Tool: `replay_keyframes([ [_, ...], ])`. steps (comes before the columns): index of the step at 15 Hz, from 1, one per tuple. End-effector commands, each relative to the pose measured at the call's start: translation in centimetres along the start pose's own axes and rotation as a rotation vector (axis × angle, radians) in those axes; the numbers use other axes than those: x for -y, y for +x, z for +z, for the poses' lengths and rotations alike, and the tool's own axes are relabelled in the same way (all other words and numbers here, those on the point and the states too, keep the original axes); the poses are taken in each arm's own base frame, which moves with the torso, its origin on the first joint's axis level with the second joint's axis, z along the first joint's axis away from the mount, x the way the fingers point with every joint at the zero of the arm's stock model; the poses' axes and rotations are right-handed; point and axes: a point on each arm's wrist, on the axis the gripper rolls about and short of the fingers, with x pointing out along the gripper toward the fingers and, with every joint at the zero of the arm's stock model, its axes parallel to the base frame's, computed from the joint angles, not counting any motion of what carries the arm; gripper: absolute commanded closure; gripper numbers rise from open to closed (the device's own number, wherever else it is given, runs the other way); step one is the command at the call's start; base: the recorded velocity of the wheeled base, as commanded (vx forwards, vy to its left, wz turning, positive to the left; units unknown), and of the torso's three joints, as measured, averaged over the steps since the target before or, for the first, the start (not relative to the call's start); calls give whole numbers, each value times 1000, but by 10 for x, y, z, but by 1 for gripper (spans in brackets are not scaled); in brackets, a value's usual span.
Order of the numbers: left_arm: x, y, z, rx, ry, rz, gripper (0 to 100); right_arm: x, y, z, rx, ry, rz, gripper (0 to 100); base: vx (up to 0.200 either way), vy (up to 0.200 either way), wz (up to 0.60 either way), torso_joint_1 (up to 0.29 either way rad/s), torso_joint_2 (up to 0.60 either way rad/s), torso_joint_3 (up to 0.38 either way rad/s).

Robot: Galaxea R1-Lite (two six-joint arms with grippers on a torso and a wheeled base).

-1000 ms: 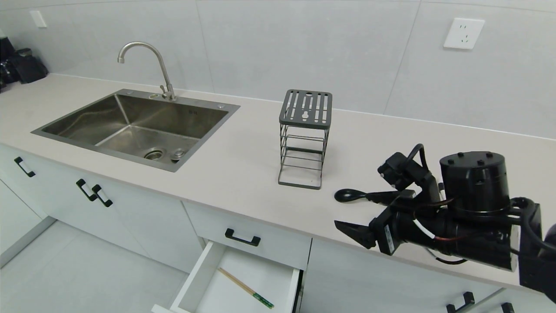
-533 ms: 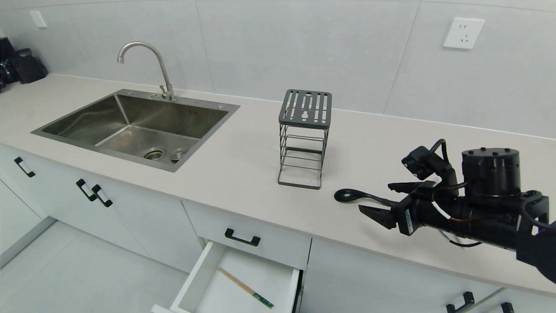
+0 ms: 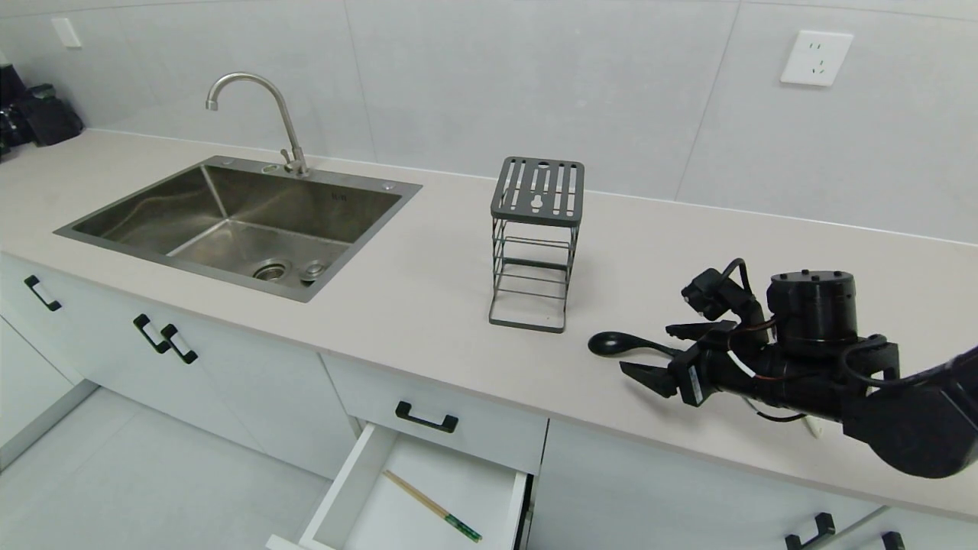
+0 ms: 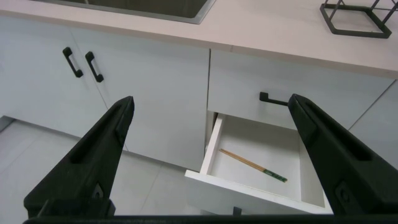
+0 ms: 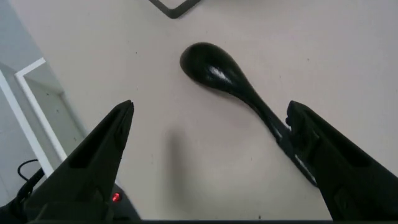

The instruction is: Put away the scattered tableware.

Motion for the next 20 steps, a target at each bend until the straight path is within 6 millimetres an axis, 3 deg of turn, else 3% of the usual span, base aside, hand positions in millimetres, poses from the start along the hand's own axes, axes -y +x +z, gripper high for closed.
replay_keyframes([
  [1, 0, 0, 0, -1, 0, 0, 0, 4, 11, -7, -28, 10, 0, 0, 0, 0, 0, 0, 0, 0],
  [4, 0, 0, 0, -1, 1, 0, 0, 16, 25, -8, -23, -16, 12, 0, 0, 0, 0, 0, 0, 0],
  [15, 0, 0, 0, -1, 1, 0, 0, 35, 39, -22, -48, -2, 9, 0, 0, 0, 0, 0, 0, 0],
  [16, 0, 0, 0, -1, 0, 0, 0, 35, 40, -22, -46, -7, 8, 100, 0, 0, 0, 0, 0, 0],
  [20, 0, 0, 0, -1, 0, 0, 0, 36, 41, -22, -45, -10, 8, 100, 0, 0, 0, 0, 0, 0],
])
